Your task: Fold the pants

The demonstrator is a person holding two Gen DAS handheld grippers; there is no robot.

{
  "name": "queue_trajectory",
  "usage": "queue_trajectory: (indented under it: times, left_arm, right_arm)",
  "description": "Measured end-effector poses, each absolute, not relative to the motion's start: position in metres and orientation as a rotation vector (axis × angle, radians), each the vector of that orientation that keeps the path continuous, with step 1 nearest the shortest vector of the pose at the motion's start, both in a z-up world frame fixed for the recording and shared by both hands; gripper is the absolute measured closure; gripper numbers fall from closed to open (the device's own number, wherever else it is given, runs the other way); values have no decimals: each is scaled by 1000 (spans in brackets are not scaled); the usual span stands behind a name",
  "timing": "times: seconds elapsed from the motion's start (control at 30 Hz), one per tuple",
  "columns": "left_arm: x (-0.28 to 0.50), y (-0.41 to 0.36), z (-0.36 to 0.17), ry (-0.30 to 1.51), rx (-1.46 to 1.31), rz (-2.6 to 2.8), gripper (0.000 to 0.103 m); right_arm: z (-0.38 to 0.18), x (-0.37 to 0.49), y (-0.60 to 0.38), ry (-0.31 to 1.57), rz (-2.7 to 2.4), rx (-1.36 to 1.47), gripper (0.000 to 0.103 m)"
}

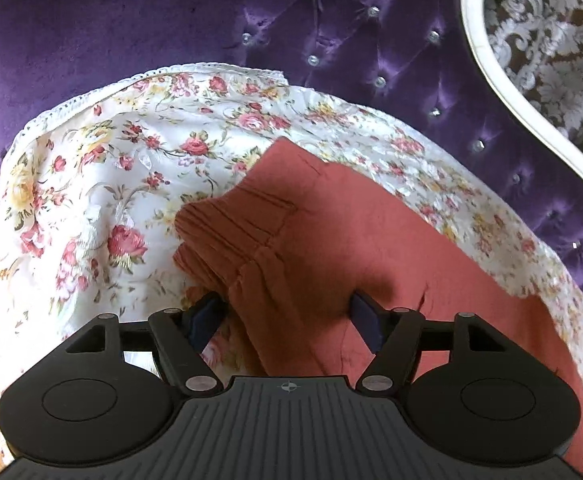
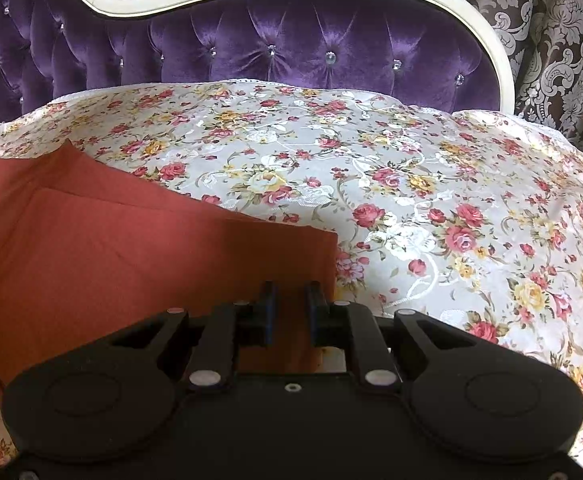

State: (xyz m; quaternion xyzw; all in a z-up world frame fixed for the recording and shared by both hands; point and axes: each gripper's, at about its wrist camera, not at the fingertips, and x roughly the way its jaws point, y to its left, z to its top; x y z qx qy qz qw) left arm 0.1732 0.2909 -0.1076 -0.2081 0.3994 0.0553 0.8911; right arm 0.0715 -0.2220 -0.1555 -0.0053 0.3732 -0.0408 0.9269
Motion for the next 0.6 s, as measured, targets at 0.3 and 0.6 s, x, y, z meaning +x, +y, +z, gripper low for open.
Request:
queue_trajectory:
  times: [0.3,0.6]
  left_arm:
    - [166,280,-93,755,-337,182,82]
    - [146,252,-50,642,-163,130,82]
  right_arm:
    - [-150,70,-222,774,-96,5,81]
    - [-113,45,-158,675,137,69,77]
